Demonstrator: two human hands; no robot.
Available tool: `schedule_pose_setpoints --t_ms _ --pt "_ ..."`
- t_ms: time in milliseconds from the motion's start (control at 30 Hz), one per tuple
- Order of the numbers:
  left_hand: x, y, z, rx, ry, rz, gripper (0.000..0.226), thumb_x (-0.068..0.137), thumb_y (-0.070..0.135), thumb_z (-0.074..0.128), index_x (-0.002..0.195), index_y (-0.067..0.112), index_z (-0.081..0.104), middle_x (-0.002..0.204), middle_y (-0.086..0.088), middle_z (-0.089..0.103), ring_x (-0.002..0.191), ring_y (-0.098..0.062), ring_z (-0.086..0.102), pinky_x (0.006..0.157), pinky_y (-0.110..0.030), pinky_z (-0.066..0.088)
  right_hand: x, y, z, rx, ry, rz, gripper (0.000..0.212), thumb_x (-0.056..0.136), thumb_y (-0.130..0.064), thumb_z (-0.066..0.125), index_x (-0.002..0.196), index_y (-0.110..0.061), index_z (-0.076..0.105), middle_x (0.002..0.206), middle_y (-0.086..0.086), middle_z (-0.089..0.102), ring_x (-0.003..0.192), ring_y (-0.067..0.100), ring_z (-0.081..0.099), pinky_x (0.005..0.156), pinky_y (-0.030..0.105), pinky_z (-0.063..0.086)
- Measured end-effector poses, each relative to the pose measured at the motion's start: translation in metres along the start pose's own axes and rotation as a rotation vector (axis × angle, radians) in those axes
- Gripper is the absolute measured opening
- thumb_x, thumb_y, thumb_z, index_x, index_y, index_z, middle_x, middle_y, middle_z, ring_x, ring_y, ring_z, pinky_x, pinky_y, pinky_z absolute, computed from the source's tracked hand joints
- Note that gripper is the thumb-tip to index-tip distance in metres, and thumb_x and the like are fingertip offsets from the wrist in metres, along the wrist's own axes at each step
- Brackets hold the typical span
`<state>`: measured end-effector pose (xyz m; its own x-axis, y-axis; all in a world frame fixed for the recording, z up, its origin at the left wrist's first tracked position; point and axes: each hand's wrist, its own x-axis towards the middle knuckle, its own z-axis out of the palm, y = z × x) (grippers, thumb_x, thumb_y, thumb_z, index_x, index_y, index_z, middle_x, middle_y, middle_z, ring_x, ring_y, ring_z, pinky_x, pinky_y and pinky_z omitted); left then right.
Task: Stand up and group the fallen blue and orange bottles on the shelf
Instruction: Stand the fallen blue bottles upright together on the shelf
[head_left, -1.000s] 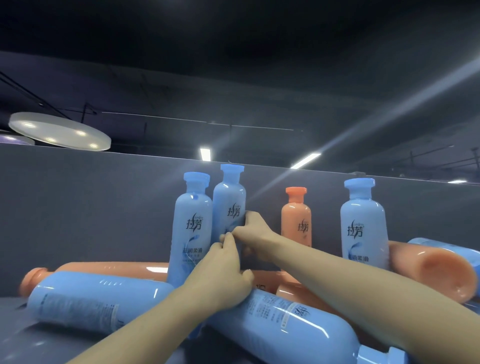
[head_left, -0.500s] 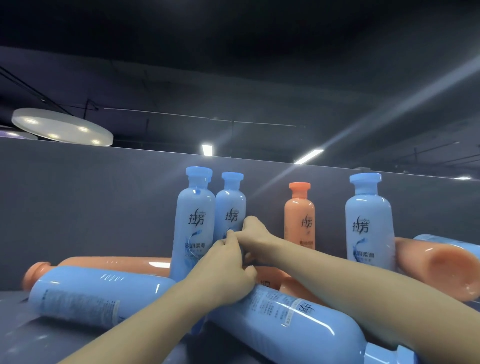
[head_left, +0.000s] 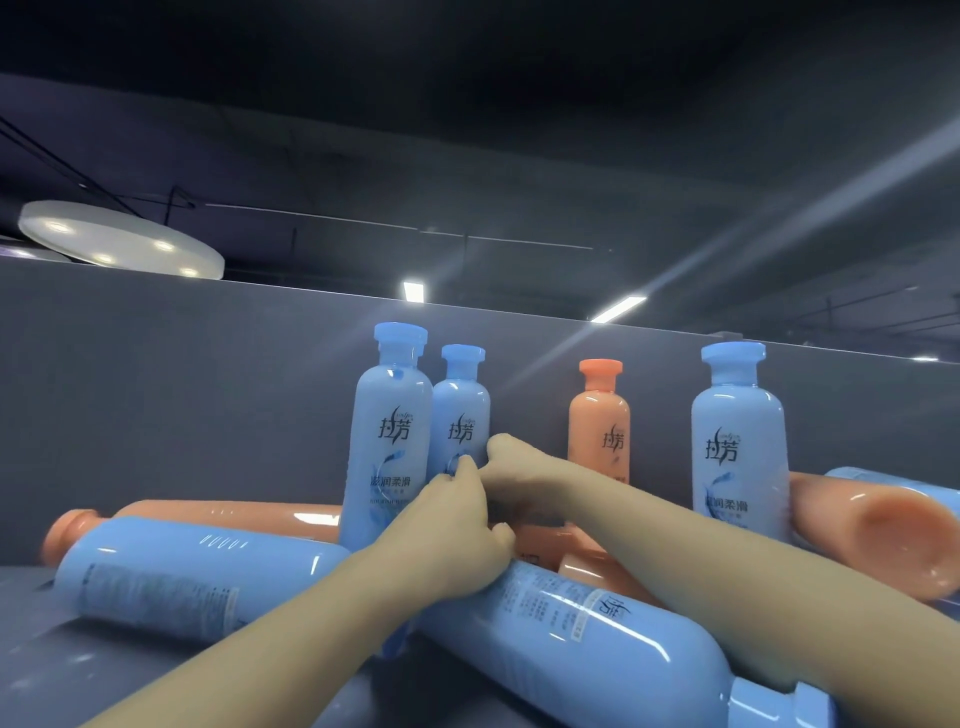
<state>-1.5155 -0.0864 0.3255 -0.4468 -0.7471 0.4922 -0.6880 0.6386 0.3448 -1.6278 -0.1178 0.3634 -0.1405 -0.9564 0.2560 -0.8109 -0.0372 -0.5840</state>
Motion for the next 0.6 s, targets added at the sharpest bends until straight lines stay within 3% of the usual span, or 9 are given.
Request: schedule_pose_setpoints --t_ms 100,200,267,333,400,467,600 --pt "-0.002 0.001 -0.003 0.004 -0.048 -0.004 0.047 0.092 0.028 0.042 0.131 0.003 0.031 0.122 -0.013 0.048 0.110 -0.025 0.048 0.079 -0.025 0.033 -0.017 -0.009 -0.017 -0.164 -0.073 0.032 0.028 0.085 -0.026 0.061 0.065 -0.012 0.048 0.064 0.004 0.050 0.058 0.020 0.048 0.053 0.027 0.041" --pt "-0.004 0.002 -0.006 -0.008 -0.046 0.013 0.015 0.091 0.025 0.043 0.098 0.012 0.037 0.098 -0.008 0.045 0.090 -0.020 0.041 0.073 -0.026 0.031 -0.028 -0.011 -0.027 -0.203 -0.117 0.035 0.023 0.087 -0.026 0.061 0.068 -0.012 0.056 0.065 0.000 0.057 0.058 0.012 0.051 0.058 0.027 0.046" --pt "-0.005 0.003 -0.007 -0.005 -0.021 0.021 0.021 0.090 0.023 0.043 0.076 0.019 0.029 0.088 -0.002 0.038 0.085 -0.019 0.038 0.071 -0.026 0.031 -0.035 -0.010 -0.030 -0.196 -0.115 0.017 0.020 0.088 -0.027 0.061 0.082 -0.009 0.063 0.071 0.001 0.062 0.064 0.012 0.058 0.069 0.032 0.051" --pt "-0.006 0.003 -0.008 0.005 -0.005 0.057 0.025 0.090 0.021 0.043 0.071 0.022 0.027 0.091 -0.003 0.041 0.085 -0.019 0.039 0.071 -0.026 0.031 -0.042 -0.009 -0.034 -0.179 -0.084 -0.004 0.026 0.089 -0.031 0.059 0.098 -0.008 0.067 0.083 0.002 0.067 0.083 0.016 0.066 0.077 0.034 0.052" --pt "-0.006 0.003 -0.009 -0.004 0.006 0.077 0.002 0.091 0.021 0.044 0.092 0.022 0.045 0.112 -0.007 0.047 0.097 -0.021 0.045 0.079 -0.025 0.036 -0.052 -0.008 -0.040 -0.170 -0.044 -0.024 0.028 0.090 -0.033 0.058 0.106 -0.011 0.067 0.091 0.001 0.068 0.097 0.016 0.067 0.073 0.030 0.051" --pt "-0.005 0.000 -0.010 0.029 0.020 0.117 0.037 0.092 0.021 0.045 0.129 0.018 0.044 0.132 -0.005 0.043 0.119 -0.021 0.044 0.094 -0.026 0.036 -0.062 -0.007 -0.046 -0.160 -0.015 -0.049 0.025 0.090 -0.032 0.057 0.105 -0.014 0.068 0.094 0.001 0.069 0.096 0.014 0.067 0.069 0.027 0.050" --pt "-0.005 -0.003 -0.022 0.056 0.073 0.220 0.043 0.091 0.015 0.045 0.133 0.021 0.048 0.134 0.000 0.047 0.125 -0.016 0.044 0.100 -0.025 0.035 -0.084 0.000 -0.052 -0.112 0.020 -0.082 0.020 0.091 -0.028 0.056 0.102 -0.016 0.067 0.095 0.001 0.072 0.087 0.011 0.067 0.073 0.028 0.050"
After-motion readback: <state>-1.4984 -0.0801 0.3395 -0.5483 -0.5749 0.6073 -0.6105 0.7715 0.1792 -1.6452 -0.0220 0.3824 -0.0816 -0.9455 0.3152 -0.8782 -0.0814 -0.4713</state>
